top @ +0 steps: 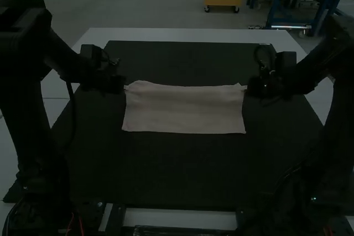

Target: Fold the towel.

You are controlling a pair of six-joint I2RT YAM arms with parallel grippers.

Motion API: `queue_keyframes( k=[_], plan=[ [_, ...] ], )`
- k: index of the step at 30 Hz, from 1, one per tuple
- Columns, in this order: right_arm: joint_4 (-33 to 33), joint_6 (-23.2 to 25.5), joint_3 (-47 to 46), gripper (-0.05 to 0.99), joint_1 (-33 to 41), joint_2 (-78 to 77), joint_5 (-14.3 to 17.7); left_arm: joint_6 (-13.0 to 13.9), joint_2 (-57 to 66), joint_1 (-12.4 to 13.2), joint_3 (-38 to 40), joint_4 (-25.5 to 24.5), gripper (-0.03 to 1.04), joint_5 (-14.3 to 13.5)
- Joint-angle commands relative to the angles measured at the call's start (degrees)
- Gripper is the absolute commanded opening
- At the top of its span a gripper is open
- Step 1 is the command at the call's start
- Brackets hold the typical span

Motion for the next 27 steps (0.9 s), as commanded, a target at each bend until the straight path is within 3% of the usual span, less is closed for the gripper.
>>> queue_keyframes(
  k=[1,9,27],
  plan=[
    [-0.3,0.0,-0.7,-0.02,-1.6,-3.6,0.2,1.6,-3.5,1.3,-1.0,-0.5,0.02,-0.3],
    [-3.3,0.0,-3.3,-0.02,-1.6,-9.1,-1.3,1.6,-9.7,1.3,-3.7,-2.6,0.02,-0.3],
    [-9.6,-0.5,-10.2,-0.02,-1.6,-19.7,-2.9,2.3,-22.6,1.3,-10.0,-12.7,0.02,-0.6]
  ],
)
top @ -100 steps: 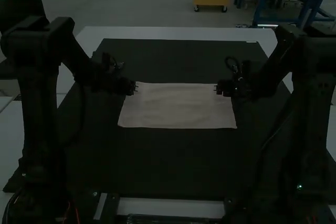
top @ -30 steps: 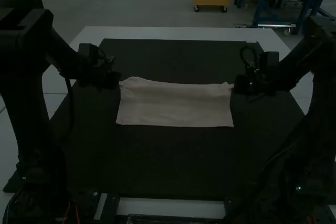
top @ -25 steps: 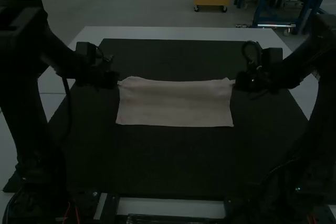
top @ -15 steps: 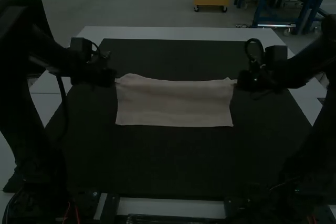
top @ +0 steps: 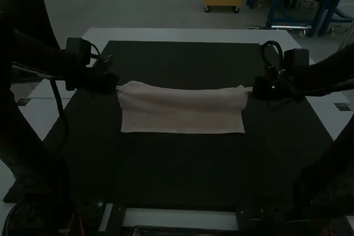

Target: Fold the towel.

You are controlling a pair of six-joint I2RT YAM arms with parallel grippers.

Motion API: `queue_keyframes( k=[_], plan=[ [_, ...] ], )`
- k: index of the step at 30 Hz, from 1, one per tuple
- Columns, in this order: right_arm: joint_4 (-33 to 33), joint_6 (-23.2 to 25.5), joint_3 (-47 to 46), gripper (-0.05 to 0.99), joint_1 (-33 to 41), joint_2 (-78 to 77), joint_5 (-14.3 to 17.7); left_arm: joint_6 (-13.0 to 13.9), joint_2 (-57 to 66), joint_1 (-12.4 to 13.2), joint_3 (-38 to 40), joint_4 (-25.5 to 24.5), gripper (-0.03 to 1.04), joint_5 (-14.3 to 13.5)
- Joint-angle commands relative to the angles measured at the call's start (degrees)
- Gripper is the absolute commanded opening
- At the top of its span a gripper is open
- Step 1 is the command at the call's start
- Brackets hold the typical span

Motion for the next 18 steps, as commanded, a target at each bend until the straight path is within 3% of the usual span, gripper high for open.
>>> queue_keyframes(
  k=[1,18],
  plan=[
    [-0.3,-0.5,-1.1,-0.02,-1.3,-3.1,-1.1,1.0,-3.9,0.8,-1.8,-0.1,0.02,-0.8],
    [-0.7,-1.8,-5.3,-0.02,-1.1,-3.1,-1.2,1.9,-10.0,0.4,-10.6,-2.3,0.02,-4.0]
  ],
)
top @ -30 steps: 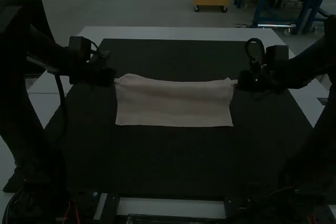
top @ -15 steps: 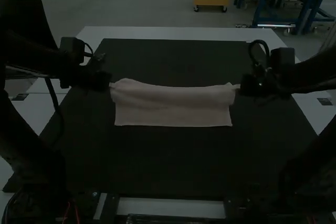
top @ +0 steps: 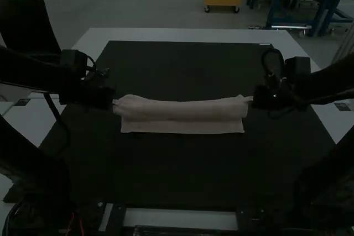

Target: Fold the towel.

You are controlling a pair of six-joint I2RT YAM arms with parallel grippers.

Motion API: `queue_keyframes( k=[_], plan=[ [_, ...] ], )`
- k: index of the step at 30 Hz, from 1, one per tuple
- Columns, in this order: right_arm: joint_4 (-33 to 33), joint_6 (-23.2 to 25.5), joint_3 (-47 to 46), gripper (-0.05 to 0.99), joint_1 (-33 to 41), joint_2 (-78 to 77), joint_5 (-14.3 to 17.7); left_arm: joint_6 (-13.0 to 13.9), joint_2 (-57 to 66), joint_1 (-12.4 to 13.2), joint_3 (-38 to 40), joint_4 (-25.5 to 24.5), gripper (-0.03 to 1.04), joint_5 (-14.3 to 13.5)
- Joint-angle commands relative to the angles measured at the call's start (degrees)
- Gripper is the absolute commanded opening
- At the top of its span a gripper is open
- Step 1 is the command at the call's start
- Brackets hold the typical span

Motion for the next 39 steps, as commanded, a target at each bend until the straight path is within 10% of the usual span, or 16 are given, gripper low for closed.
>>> queue_keyframes(
  k=[1,22,25,29,32,39],
  plan=[
    [0.6,-0.9,-0.5,-0.02,-1.0,0.2,-0.2,1.1,-1.9,0.5,-1.6,0.7,0.02,-2.3],
    [4.5,-5.1,-0.8,-0.02,-1.2,13.1,4.1,1.5,-1.6,-1.2,-10.1,10.5,0.13,-5.8],
    [4.5,-5.1,-0.9,0.28,-1.3,13.3,5.9,2.1,-1.7,-1.8,-10.6,10.3,0.26,-6.7],
    [4.9,-5.3,-0.9,0.69,-1.3,13.2,6.9,3.2,-1.9,-1.5,-10.6,10.1,0.95,-7.2],
    [4.8,-5.6,-0.9,0.88,-1.7,13.1,6.3,3.9,-1.9,-1.3,-10.6,10.0,0.97,-7.1],
    [1.0,-5.0,1.0,0.90,-2.5,12.1,1.8,2.4,-5.6,2.4,-10.5,12.4,0.97,-4.9]
  ],
)
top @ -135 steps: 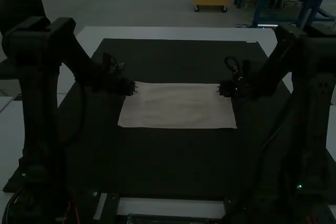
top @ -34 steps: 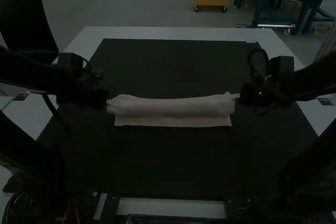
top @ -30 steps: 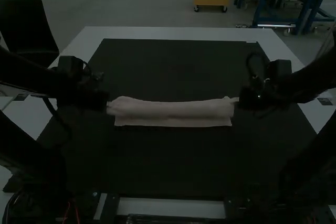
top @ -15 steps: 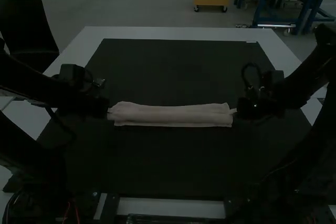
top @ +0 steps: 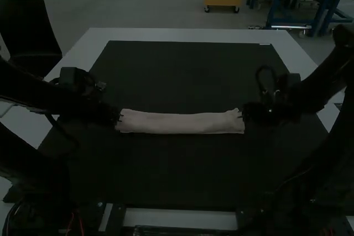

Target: Fold the towel.

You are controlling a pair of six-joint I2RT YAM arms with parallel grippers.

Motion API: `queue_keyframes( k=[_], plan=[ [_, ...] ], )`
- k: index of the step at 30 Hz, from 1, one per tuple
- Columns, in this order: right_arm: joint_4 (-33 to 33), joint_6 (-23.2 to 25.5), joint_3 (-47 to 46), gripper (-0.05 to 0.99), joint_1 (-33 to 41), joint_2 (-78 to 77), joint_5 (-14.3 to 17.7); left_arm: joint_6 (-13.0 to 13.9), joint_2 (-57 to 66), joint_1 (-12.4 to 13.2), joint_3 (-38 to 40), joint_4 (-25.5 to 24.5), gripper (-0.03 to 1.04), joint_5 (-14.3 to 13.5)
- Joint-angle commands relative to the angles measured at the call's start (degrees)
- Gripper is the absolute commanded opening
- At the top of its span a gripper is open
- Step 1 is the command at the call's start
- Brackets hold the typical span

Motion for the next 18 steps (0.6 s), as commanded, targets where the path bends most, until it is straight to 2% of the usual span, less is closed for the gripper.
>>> queue_keyframes(
  k=[1,5,9,18],
  plan=[
    [-2.0,-0.3,1.6,0.90,-1.6,-1.0,-0.4,-1.4,-3.9,3.1,0.2,2.0,0.97,1.9],
    [-2.5,0.3,1.8,0.91,-1.2,-1.8,-0.4,-1.8,-5.6,7.3,0.3,2.9,0.97,3.4],
    [-3.3,0.1,1.7,0.91,-0.3,-1.9,-0.4,-1.8,-5.8,9.7,0.0,2.4,0.97,4.4],
    [-5.3,0.1,2.4,0.91,2.1,-4.2,-0.4,-2.0,-5.7,10.0,0.1,2.4,0.97,4.6]
  ],
)
